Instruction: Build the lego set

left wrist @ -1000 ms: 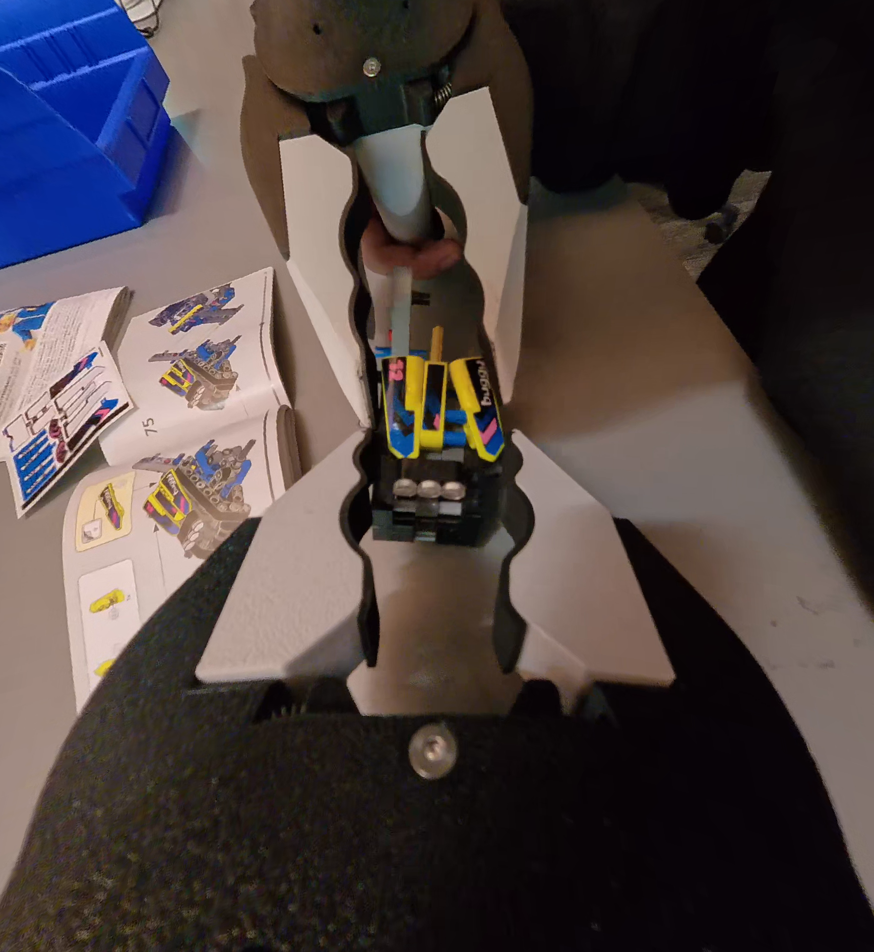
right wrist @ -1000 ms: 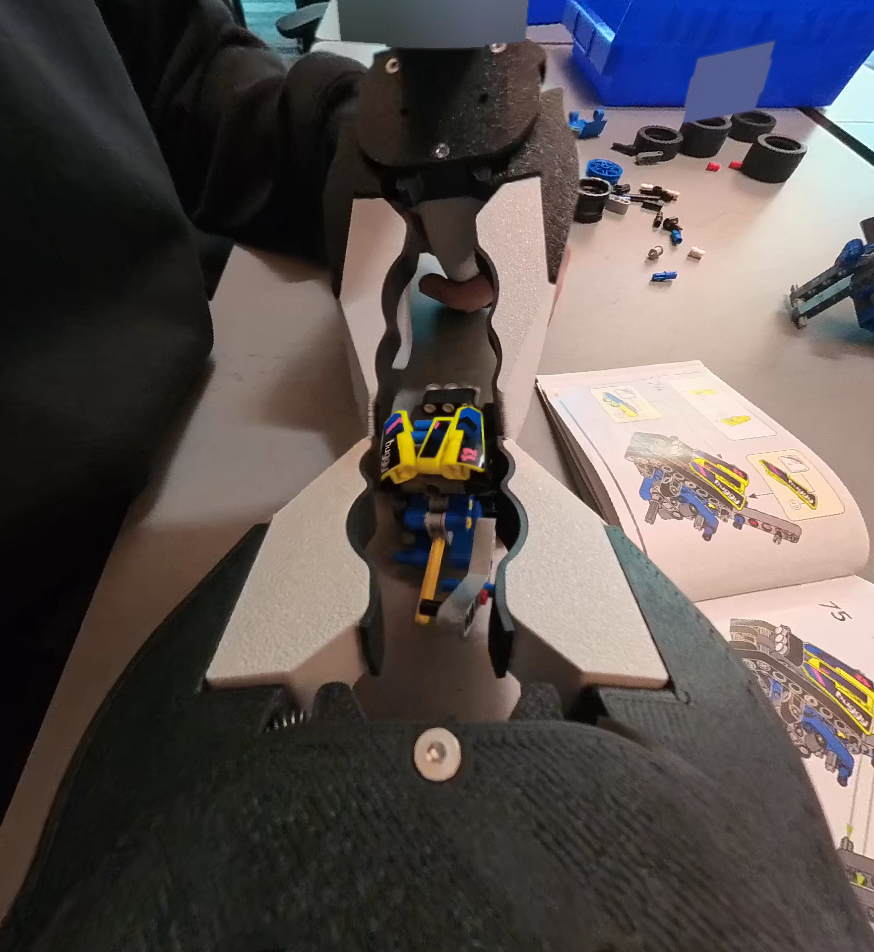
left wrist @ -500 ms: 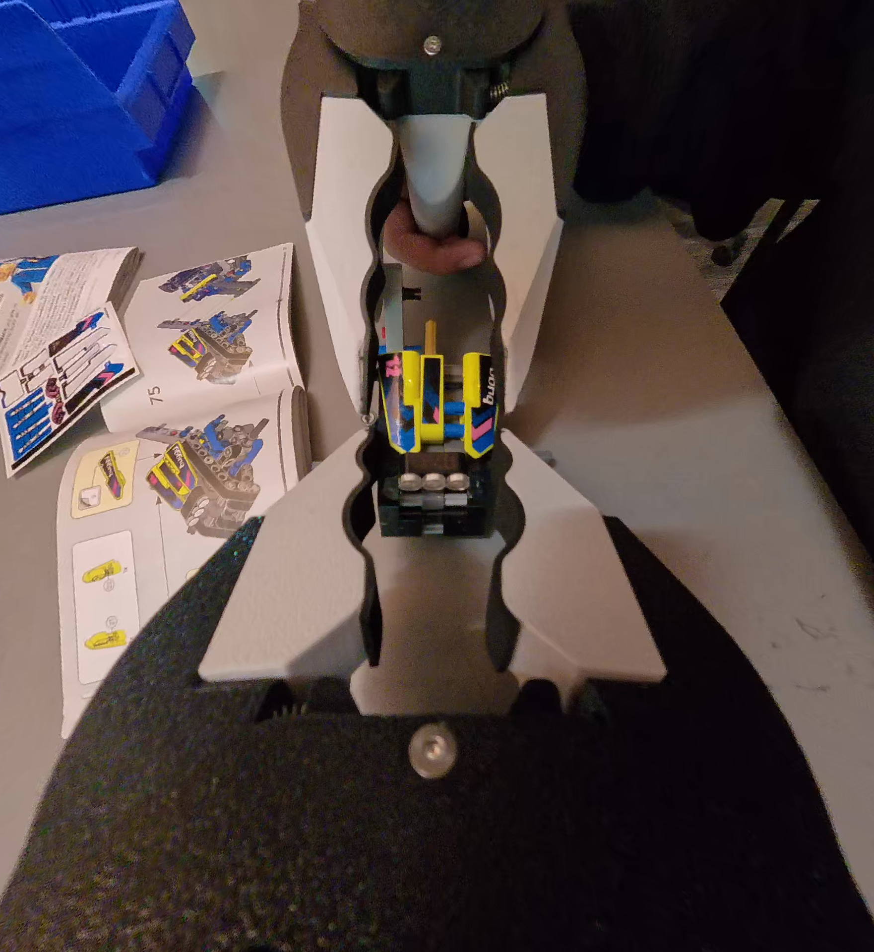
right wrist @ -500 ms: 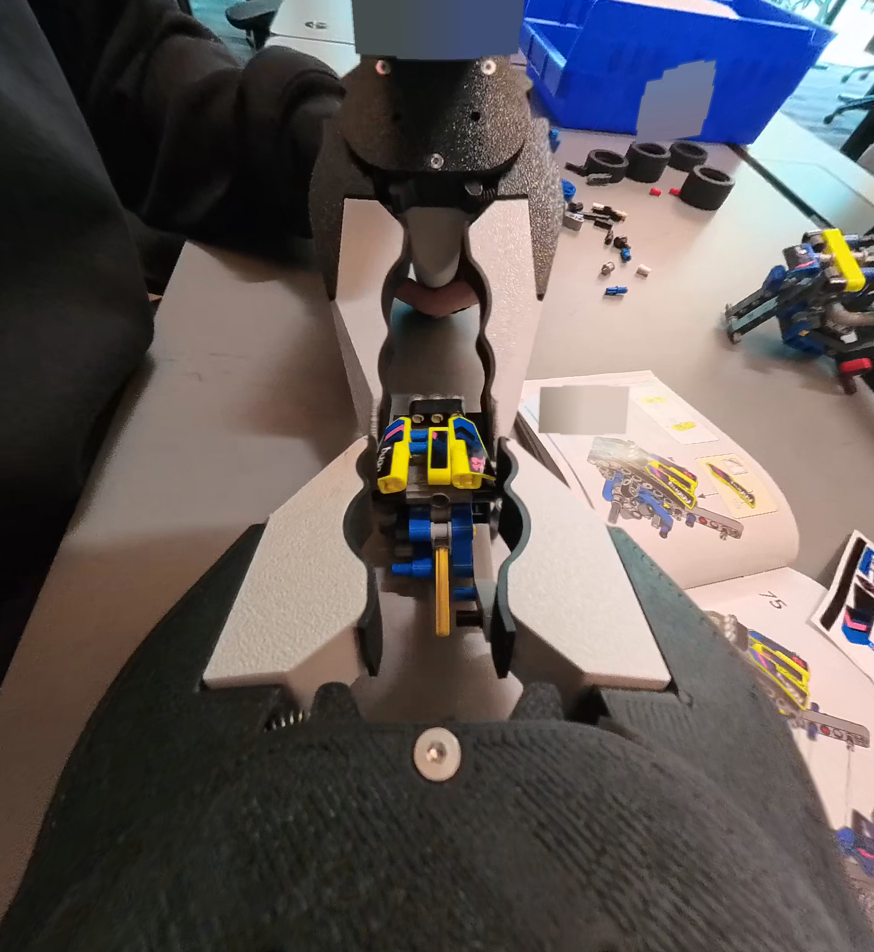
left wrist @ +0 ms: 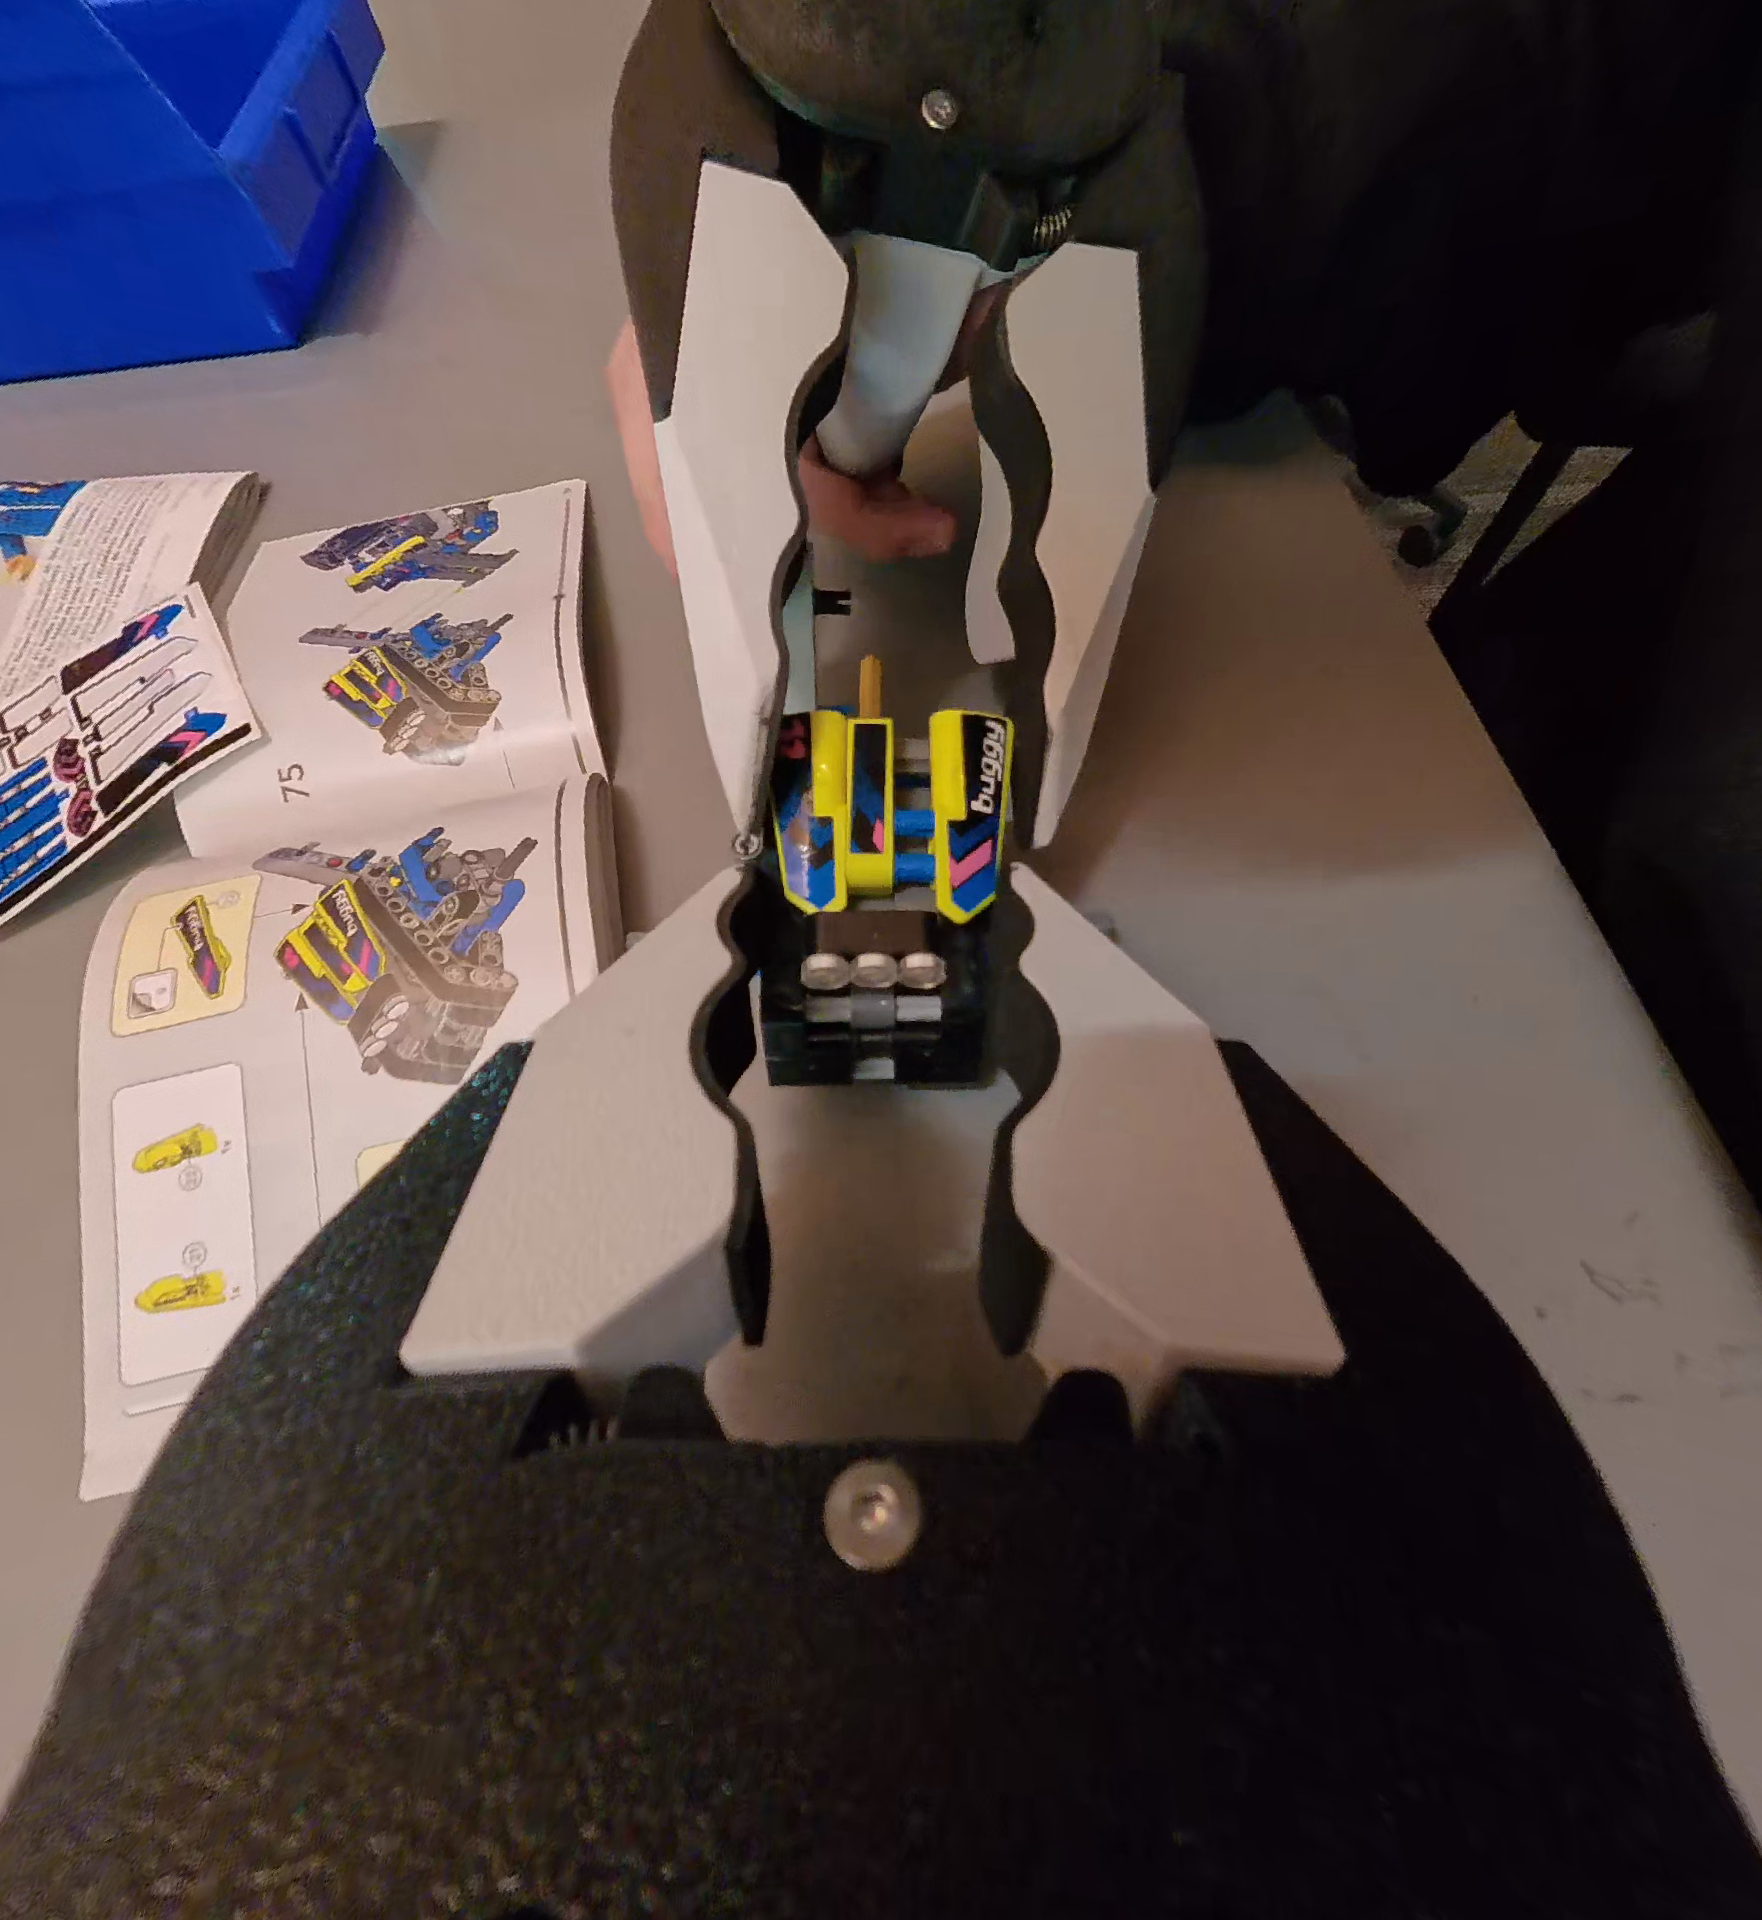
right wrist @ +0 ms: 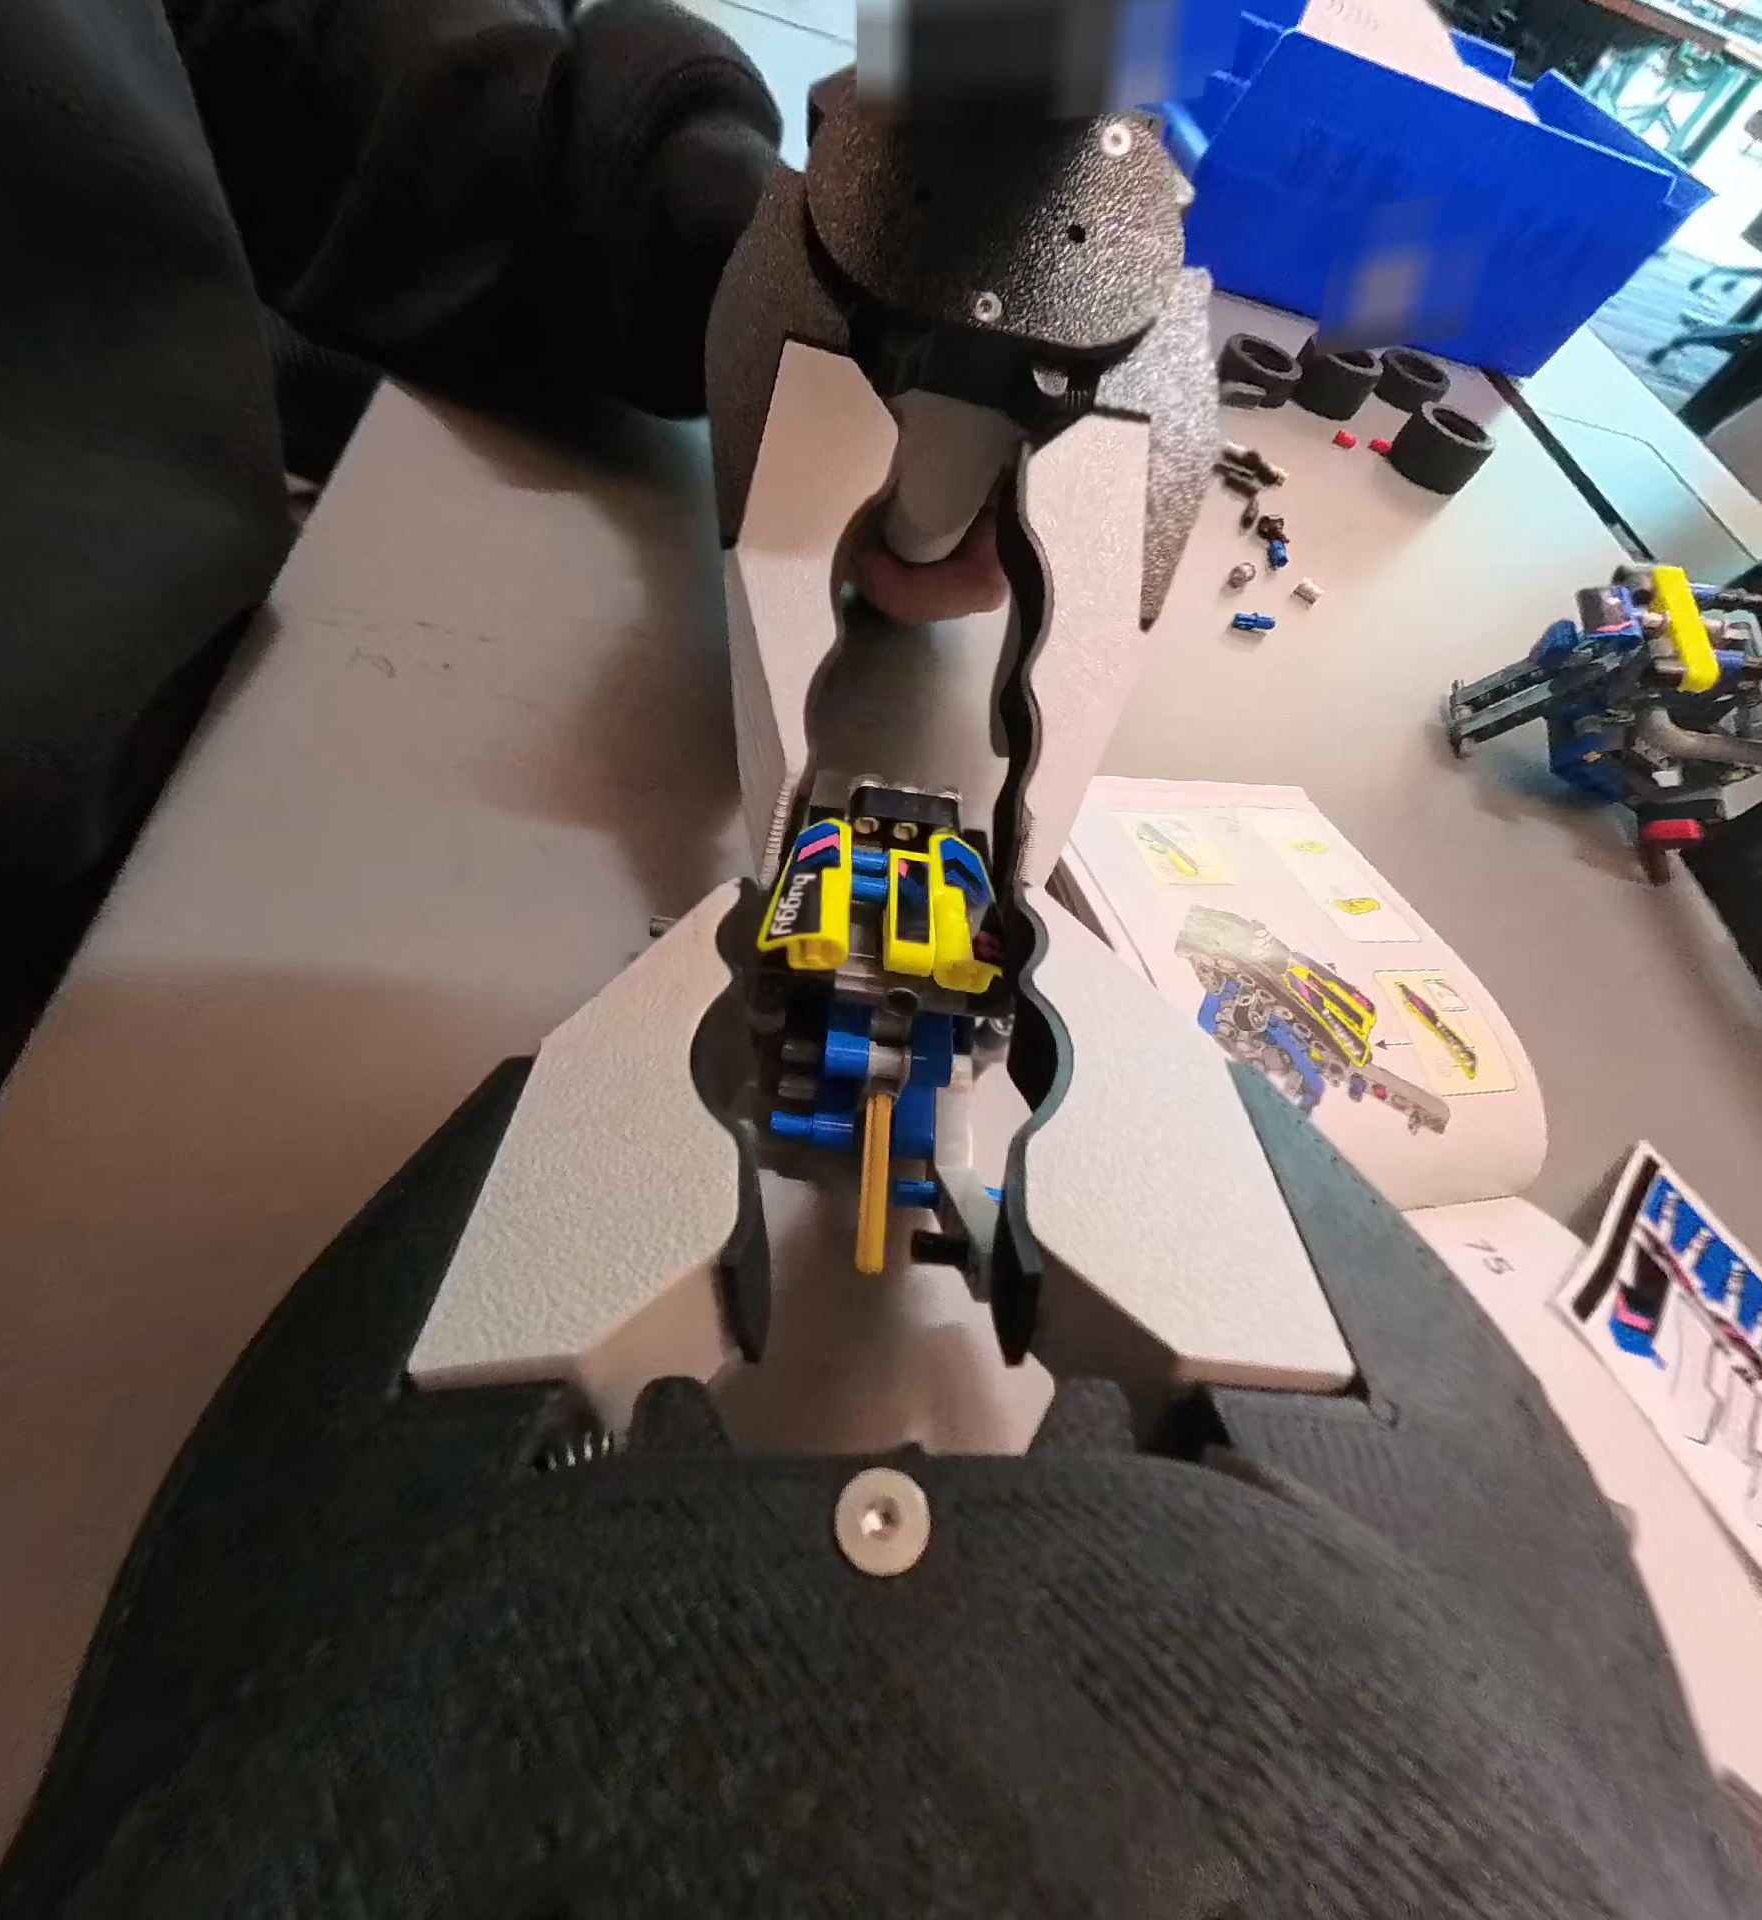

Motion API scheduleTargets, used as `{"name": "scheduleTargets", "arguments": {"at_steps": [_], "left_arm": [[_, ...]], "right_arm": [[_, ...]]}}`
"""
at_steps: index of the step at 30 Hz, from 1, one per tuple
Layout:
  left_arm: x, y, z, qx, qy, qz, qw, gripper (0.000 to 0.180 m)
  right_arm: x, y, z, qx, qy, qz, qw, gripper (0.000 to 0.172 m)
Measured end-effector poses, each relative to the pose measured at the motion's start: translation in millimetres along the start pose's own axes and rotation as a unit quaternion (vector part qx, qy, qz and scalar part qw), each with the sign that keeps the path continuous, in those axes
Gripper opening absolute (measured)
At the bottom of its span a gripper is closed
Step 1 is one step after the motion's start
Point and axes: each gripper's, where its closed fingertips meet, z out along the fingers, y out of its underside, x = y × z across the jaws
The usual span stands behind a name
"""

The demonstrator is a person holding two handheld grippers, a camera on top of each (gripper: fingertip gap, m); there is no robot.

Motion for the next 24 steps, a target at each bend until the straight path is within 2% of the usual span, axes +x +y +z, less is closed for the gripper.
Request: {"name": "scheduleTargets", "arguments": {"at_steps": [1, 6, 12, 17, 20, 22, 24], "left_arm": [[-0.3, 0.0, 0.0, 0.0, -0.002, 0.0, 1.0, 0.04], [-2.0, -2.3, -1.0, 0.008, -0.012, -0.004, 1.0, 0.044], [-3.9, -4.9, -3.3, 0.018, -0.021, -0.004, 1.0, 0.042], [-4.6, -9.5, -8.5, 0.04, -0.018, -0.014, 0.999, 0.031], [-4.8, -7.0, -6.9, 0.03, -0.015, -0.026, 0.999, 0.032], [-5.7, -3.3, -4.6, 0.016, -0.016, -0.032, 0.999, 0.044], [-3.3, -3.1, -4.4, 0.015, -0.008, -0.031, 0.999, 0.04]], "right_arm": [[0.3, -0.8, 0.1, 0.007, -0.004, 0.012, 1.0, 0.044], [4.7, -0.7, -0.9, 0.008, 0.003, 0.028, 1.0, 0.038], [7.2, 0.8, -0.4, 0.003, 0.009, 0.036, 0.999, 0.038], [7.0, 0.8, -0.2, 0.002, 0.013, 0.036, 0.999, 0.037], [6.8, 0.6, -0.1, 0.001, 0.015, 0.034, 0.999, 0.037], [6.4, 0.3, 0.4, 0.001, 0.016, 0.032, 0.999, 0.037], [5.5, -0.1, 0.6, 0.002, 0.016, 0.029, 0.999, 0.037]]}}
